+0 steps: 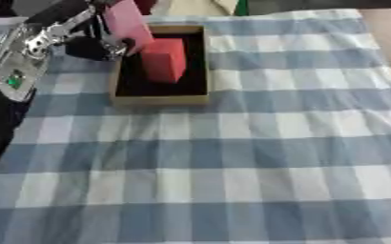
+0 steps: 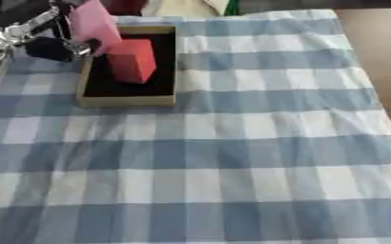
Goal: Pick up objects on the table and place them in the box.
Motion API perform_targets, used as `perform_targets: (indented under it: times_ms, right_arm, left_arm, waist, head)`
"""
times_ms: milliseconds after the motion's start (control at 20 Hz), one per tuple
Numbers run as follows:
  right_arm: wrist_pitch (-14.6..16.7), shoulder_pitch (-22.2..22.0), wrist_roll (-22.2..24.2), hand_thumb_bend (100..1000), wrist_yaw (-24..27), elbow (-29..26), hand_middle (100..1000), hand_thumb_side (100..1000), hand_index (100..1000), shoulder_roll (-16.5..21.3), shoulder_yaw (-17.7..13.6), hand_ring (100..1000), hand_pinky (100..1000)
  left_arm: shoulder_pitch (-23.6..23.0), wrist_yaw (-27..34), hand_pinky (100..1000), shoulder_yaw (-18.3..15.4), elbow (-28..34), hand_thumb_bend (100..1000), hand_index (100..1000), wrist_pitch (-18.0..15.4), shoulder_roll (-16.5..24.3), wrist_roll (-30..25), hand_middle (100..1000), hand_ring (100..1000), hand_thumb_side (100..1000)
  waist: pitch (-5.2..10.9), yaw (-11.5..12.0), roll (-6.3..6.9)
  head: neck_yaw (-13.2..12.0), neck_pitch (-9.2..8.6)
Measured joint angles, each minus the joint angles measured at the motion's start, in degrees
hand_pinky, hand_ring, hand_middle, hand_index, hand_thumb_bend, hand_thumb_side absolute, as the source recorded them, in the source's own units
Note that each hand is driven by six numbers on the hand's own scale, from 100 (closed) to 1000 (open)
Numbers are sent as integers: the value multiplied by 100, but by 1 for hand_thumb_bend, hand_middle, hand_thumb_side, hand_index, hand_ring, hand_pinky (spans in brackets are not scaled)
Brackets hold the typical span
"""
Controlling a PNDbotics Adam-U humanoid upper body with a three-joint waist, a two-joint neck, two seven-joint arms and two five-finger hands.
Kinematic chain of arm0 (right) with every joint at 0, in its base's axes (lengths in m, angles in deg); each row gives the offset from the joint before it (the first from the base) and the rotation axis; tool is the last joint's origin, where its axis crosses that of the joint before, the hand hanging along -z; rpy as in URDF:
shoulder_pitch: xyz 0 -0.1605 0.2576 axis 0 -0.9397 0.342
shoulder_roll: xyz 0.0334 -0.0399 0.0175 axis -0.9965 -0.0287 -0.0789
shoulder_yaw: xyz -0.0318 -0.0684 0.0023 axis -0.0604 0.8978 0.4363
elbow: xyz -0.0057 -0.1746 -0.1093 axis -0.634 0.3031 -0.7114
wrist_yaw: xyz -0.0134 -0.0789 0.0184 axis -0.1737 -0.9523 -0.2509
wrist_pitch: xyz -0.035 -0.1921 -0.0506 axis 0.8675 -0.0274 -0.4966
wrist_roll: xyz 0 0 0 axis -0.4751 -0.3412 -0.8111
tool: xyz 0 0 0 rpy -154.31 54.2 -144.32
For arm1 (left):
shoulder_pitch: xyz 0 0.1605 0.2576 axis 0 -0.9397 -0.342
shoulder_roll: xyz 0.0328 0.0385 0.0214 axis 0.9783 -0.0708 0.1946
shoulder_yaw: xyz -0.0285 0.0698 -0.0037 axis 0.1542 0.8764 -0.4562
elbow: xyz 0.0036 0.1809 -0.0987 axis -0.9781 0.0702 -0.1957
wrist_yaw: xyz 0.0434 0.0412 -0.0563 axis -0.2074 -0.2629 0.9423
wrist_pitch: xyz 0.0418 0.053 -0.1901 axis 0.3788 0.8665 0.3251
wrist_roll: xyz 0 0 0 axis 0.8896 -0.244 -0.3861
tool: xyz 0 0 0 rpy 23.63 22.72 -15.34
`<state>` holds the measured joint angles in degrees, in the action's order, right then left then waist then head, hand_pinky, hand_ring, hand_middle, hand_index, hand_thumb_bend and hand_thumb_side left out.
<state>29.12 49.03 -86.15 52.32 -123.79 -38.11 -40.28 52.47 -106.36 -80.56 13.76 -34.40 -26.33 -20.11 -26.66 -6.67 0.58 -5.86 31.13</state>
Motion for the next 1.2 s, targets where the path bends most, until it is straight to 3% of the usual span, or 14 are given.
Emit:
perform_targets:
  times_ms: [250,550,1200]
  right_arm:
    - [0,-46,4,231,1,1,481,630,685,0,-1,750,802]
    - [10,-51,14,263,1,1,480,623,685,-1,-1,750,803]
    - [21,-38,26,277,15,1,478,622,684,-38,-1,749,803]
  left_arm:
    - [-12,344,511,-47,3,100,744,370,1,270,530,498,690]
    - [-32,384,499,-40,17,100,728,590,2,411,517,492,685]
    - [-37,-194,506,-39,-183,100,737,622,-20,476,524,506,699]
  waist:
    - [3,3,4]
    - [24,-12,19]
    - [-46,-251,119]
  head:
    - [5,3]
    - [4,3]
    - [-100,-97]
